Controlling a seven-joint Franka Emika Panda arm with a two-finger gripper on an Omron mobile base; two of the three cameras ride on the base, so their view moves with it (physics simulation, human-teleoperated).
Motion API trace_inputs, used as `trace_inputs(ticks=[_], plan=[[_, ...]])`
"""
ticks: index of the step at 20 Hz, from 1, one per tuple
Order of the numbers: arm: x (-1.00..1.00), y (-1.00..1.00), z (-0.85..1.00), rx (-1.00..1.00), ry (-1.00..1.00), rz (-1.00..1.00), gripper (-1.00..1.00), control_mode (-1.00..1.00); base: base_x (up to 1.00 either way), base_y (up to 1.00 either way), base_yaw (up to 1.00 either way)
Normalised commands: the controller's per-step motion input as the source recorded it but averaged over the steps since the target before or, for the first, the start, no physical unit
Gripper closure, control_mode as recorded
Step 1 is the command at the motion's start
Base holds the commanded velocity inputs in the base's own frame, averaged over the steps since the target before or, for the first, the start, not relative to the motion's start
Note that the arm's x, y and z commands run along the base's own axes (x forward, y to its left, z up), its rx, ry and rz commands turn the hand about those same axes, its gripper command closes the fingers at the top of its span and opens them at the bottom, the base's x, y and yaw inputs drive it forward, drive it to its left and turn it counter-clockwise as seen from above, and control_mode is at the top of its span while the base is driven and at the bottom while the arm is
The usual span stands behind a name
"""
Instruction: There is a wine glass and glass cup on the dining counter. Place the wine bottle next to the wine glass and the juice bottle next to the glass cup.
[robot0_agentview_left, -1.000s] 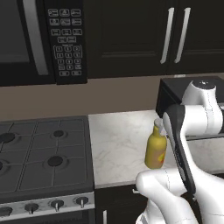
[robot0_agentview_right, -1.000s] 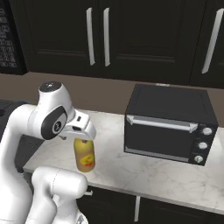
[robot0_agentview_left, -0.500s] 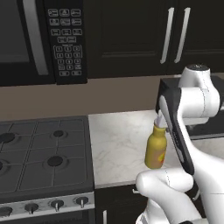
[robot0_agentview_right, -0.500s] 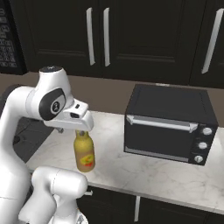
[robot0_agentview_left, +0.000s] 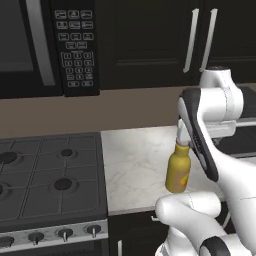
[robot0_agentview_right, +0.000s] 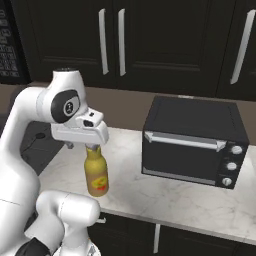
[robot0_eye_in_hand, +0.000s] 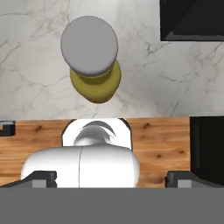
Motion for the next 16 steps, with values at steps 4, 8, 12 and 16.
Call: trace_inputs(ticks=[4,8,12,16], plan=[[0.21,0.00,0.00,0.00,0.04,0.00,-1.00,-1.00,0.00,0.00,0.00],[0.13,0.06,0.00,0.00,-0.01,0.00,-1.00,-1.00,0.00,0.00,0.00],[0.00,0.14,-0.01,0.00,-0.04,0.00,-1.00,-1.00,0.00,0.00,0.00],[0.02,0.19,-0.06,0.00,-0.07,0.00,-1.00,-1.00,0.00,0.00,0.00]])
